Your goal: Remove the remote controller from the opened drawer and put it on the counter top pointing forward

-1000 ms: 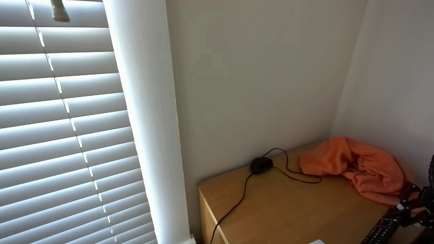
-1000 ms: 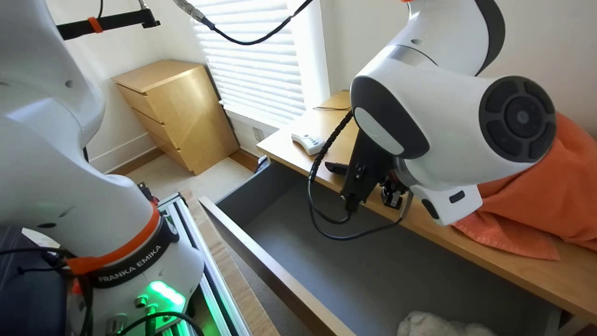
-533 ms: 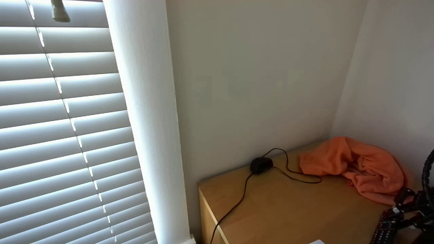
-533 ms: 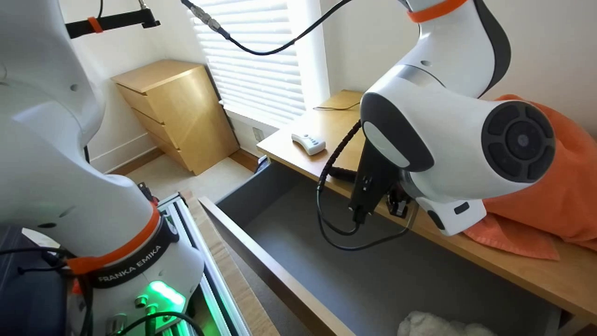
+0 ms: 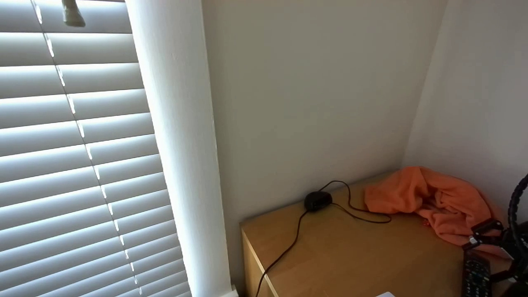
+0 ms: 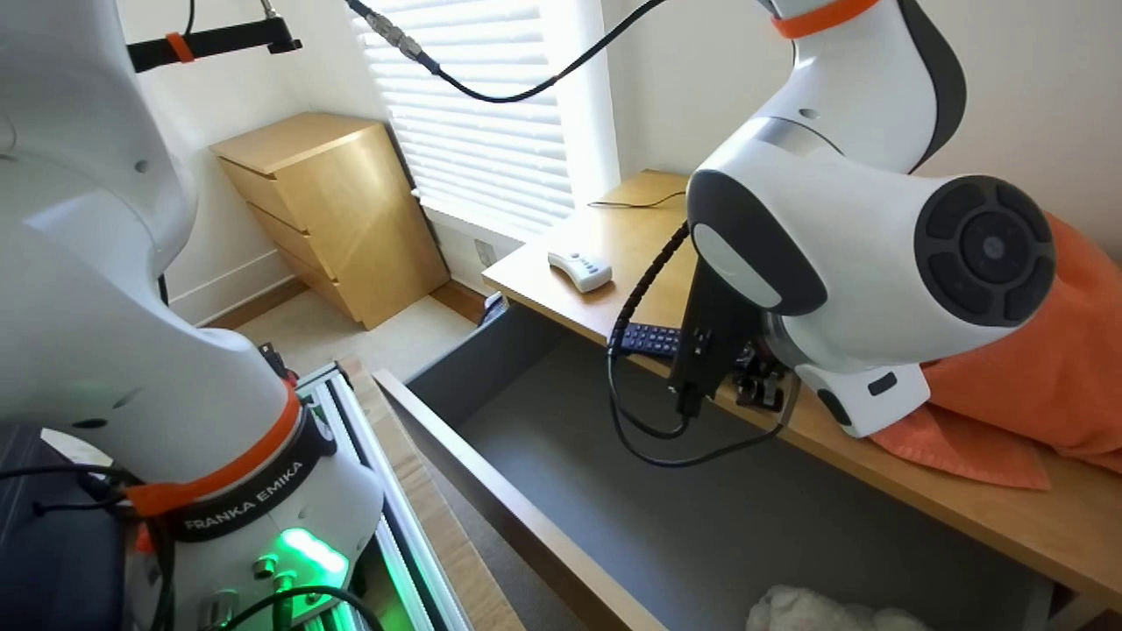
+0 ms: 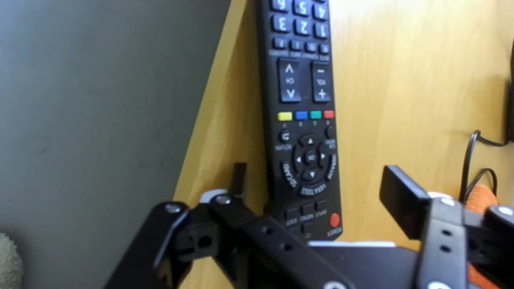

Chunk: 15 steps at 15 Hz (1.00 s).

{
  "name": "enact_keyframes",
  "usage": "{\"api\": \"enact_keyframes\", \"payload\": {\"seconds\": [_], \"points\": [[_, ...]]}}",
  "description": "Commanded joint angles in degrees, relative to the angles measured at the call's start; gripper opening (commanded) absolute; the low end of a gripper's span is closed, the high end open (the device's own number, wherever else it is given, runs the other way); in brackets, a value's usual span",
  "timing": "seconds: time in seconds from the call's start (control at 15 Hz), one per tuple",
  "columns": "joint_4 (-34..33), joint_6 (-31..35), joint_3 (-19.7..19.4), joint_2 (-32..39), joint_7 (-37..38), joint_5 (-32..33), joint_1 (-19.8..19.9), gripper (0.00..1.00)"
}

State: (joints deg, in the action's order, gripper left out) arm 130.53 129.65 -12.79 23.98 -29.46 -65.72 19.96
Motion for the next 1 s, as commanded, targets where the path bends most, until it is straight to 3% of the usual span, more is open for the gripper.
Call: {"api": "enact_keyframes", "payload": {"seconds": [0.0,0.27,0.47,0.93], "points": [[0.5,3.3,0.0,-0.3,2.3,-2.0,-1.1,1.0],[3.5,10.6,-0.2,-5.0,10.1,-1.3,-4.2,1.0],[6.4,17.4,-0.4,-9.4,17.2,3.0,-7.7,1.0],[11.8,23.0,-0.2,-12.5,38.9,28.3,-12.8,1.0]]}}
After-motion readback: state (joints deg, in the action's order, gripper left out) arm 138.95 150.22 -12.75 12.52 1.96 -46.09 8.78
